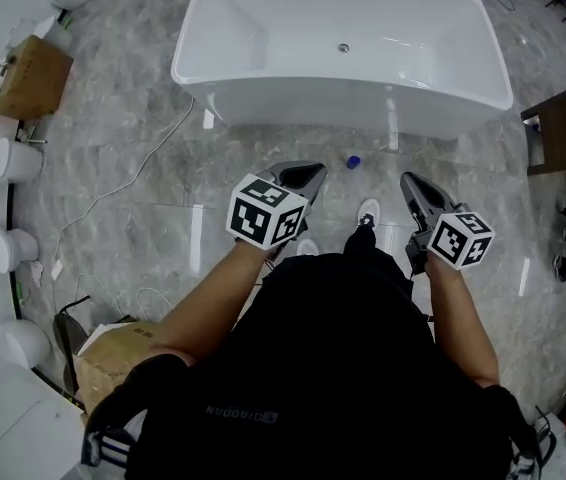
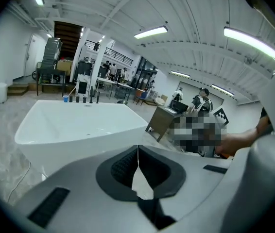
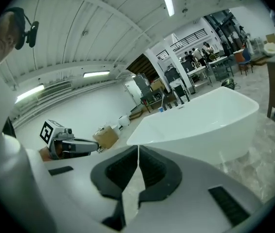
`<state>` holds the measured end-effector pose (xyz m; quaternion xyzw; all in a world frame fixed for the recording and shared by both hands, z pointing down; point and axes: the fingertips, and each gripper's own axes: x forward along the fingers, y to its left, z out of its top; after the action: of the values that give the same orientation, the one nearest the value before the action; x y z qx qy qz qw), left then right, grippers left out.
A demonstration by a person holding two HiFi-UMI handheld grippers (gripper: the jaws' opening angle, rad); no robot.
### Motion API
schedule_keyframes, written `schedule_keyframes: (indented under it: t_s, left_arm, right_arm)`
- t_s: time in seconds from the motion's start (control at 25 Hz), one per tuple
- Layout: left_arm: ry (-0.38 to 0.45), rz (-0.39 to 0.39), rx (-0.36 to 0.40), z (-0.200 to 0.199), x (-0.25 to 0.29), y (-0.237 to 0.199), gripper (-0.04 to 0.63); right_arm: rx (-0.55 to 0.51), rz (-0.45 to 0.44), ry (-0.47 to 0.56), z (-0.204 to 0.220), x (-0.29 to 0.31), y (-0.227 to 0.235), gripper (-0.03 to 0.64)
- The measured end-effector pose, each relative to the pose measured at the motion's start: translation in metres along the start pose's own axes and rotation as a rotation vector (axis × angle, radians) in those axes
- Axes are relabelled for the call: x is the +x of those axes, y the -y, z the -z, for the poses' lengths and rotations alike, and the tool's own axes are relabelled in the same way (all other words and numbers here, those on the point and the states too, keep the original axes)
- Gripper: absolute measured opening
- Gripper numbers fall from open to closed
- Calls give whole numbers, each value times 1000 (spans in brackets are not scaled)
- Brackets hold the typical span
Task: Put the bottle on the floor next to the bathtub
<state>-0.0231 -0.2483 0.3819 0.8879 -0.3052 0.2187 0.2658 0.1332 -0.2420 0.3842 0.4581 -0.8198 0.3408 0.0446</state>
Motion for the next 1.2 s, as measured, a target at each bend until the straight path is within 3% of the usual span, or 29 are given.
schedule_keyframes:
  t_s: [0.28,1.2]
  left_arm:
    - [9,22,32,6,-8,19,17]
    - [67,33,46,20,-50,22,17]
  right_arm:
    - [-89,19,-10,18,-17,-14,40]
    - [-103,20,42,33,-26,-59,38]
